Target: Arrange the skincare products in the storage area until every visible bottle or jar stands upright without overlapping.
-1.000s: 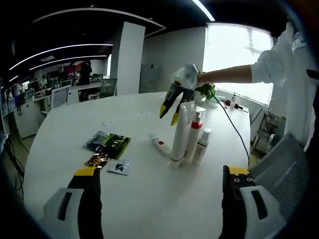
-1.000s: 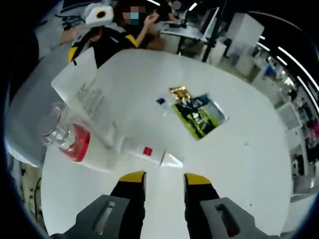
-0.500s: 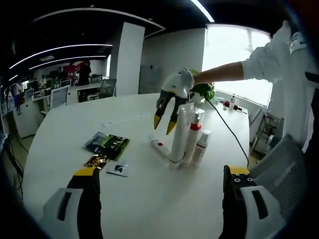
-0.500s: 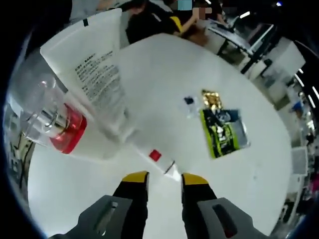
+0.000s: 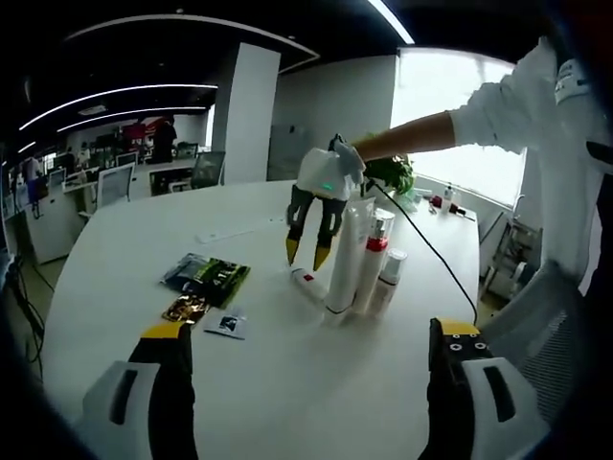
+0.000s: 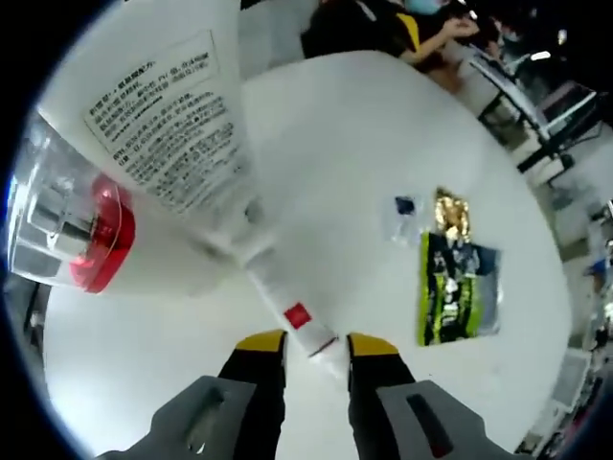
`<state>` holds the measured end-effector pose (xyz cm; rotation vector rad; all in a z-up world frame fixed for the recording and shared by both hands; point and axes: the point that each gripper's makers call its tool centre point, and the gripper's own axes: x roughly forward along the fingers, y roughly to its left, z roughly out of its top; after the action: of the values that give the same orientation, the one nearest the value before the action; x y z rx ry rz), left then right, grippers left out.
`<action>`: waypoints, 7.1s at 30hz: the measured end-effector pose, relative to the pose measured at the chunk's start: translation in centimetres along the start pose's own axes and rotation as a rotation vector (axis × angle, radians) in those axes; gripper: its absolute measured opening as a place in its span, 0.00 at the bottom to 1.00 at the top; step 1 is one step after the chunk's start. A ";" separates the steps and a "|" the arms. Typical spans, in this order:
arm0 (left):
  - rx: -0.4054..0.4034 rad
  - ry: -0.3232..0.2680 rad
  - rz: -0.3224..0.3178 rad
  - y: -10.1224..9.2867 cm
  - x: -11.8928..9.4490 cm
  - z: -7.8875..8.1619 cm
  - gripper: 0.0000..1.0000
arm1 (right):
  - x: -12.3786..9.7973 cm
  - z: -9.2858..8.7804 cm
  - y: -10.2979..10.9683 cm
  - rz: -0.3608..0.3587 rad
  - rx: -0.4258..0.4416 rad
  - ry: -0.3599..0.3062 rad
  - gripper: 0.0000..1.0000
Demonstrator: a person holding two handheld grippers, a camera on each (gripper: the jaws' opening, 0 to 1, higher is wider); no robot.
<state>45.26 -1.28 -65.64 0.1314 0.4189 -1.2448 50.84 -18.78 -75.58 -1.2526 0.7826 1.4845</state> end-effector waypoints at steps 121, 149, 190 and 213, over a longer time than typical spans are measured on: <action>-0.094 -0.121 -0.064 -0.6 -1.2 5.8 0.77 | -15.3 12.4 -2.9 -0.425 -0.568 0.432 0.11; -0.062 -0.053 -0.241 -4.7 3.5 7.7 0.30 | -12.5 17.1 1.8 -0.463 -0.719 0.517 0.12; -0.192 0.016 -0.287 -4.4 3.4 5.9 0.15 | -11.3 16.3 1.2 -0.474 -0.775 0.530 0.13; -0.160 0.022 -0.269 -4.0 3.8 5.5 0.14 | -11.3 16.2 0.7 -0.472 -0.860 0.581 0.12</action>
<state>43.77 -7.74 -61.58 -0.0501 0.5672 -1.4688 44.74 -7.28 -60.74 -2.3872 0.1206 1.0696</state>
